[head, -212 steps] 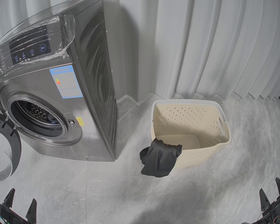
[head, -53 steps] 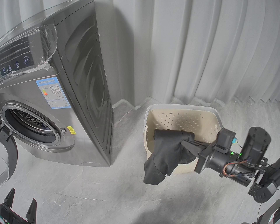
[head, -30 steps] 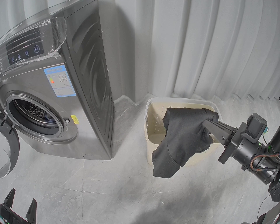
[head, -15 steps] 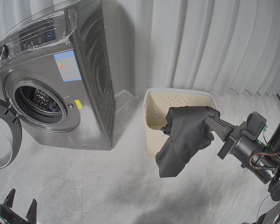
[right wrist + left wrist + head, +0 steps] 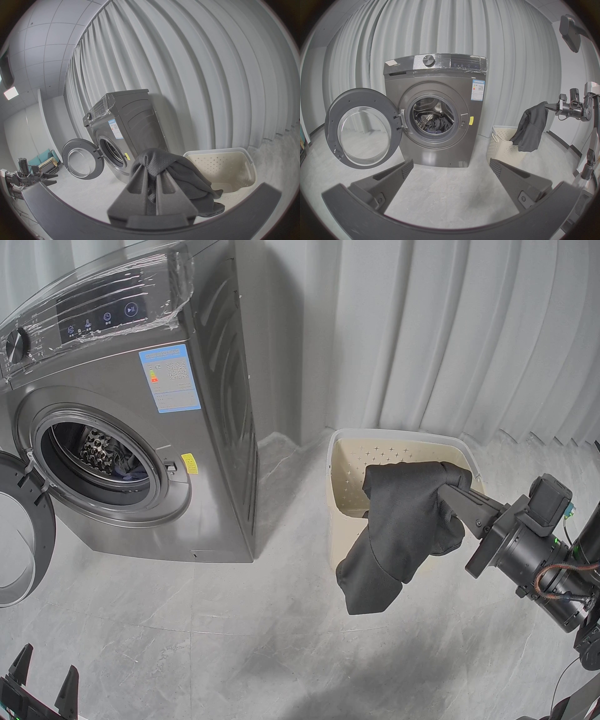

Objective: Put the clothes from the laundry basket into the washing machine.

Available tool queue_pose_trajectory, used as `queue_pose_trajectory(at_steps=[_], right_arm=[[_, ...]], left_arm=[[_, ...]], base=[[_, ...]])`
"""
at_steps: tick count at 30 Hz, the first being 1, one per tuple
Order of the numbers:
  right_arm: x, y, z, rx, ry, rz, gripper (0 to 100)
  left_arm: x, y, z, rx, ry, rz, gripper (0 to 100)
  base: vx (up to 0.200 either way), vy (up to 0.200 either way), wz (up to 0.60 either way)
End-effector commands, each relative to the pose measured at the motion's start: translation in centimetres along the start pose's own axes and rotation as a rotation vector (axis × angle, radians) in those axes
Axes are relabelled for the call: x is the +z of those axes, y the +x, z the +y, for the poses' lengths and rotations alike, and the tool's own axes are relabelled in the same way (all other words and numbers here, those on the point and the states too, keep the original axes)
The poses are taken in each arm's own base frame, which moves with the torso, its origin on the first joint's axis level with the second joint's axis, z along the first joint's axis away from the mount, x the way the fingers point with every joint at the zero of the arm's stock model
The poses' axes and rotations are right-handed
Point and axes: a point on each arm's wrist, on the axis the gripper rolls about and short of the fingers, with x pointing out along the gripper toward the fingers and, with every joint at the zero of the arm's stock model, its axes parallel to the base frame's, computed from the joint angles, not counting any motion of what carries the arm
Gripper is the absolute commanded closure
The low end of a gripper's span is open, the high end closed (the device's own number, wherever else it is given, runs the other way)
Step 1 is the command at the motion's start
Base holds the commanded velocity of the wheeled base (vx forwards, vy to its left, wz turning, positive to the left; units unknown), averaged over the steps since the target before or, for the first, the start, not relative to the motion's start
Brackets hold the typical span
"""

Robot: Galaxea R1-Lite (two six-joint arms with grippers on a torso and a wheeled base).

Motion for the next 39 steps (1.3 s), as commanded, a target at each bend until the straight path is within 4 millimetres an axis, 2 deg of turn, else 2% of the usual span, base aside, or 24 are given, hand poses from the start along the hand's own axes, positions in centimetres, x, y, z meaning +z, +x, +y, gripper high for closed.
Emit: queue_pose_trajectory(at_steps=[1,30,36,39], right_arm=[[-0.06,0.01,0.13,0.008,0.001,0.002,100],[-0.02,0.19,0.73,0.056,0.005,-0.006,100],[0.38,0.38,0.77,0.056,0.010,-0.028,100],[0.38,0.38,0.77,0.056,0.011,-0.028,100]], left_arm=[[-0.46,0.05,0.02,0.001,0.000,0.007,0],[-0.46,0.05,0.02,0.001,0.000,0.007,0],[-0.46,0.05,0.02,0.001,0.000,0.007,0],[-0.47,0.04,0.02,0.001,0.000,0.006,0]], base=[[0.000,0.200,0.00],[0.000,0.200,0.00],[0.000,0.000,0.00],[-0.200,0.000,0.00]])
